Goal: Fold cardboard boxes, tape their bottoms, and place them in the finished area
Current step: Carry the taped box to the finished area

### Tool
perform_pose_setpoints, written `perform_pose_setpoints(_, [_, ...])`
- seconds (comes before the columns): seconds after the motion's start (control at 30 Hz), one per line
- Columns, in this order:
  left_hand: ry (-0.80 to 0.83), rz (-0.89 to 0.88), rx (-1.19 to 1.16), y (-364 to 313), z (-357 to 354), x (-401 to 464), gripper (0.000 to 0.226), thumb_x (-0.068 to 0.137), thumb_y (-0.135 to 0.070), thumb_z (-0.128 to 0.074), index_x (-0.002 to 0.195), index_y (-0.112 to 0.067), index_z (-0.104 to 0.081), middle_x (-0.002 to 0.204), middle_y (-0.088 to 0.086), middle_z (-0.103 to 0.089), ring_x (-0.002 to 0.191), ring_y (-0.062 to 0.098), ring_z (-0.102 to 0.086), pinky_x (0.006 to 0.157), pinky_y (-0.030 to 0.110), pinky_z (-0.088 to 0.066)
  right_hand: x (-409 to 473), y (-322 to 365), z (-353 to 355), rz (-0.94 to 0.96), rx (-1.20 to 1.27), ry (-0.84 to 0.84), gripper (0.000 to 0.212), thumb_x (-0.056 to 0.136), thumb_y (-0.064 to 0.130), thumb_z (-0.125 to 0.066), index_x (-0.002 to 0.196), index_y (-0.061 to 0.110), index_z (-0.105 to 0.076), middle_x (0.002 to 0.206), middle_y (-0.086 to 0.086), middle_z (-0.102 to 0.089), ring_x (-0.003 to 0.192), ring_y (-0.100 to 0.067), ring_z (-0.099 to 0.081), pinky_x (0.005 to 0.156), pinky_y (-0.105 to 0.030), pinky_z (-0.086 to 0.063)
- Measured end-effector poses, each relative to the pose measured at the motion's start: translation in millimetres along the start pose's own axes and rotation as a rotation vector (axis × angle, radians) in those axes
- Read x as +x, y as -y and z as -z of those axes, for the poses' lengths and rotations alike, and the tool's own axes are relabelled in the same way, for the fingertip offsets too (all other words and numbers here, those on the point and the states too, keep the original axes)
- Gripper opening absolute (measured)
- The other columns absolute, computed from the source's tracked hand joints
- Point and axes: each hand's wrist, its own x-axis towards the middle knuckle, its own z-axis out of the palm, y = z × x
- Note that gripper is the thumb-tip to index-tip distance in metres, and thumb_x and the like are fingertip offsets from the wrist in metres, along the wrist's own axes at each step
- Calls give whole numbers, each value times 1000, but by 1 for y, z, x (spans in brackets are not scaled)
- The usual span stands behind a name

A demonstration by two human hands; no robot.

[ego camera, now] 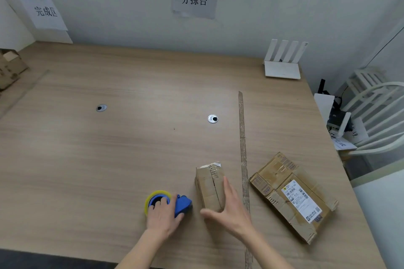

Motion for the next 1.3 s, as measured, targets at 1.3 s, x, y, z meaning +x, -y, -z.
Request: perform_pose_setpoints(1.3, [-537,-245,-1455,98,320,-96,89,55,-40,-99,104,-84,-40,108,-31,-68,101,-5,-66,73,12,-54,-24,306,164,591,174,65,77,80,47,-79,141,63,-34,131,18,-57,107,11,-57,82,-8,-45])
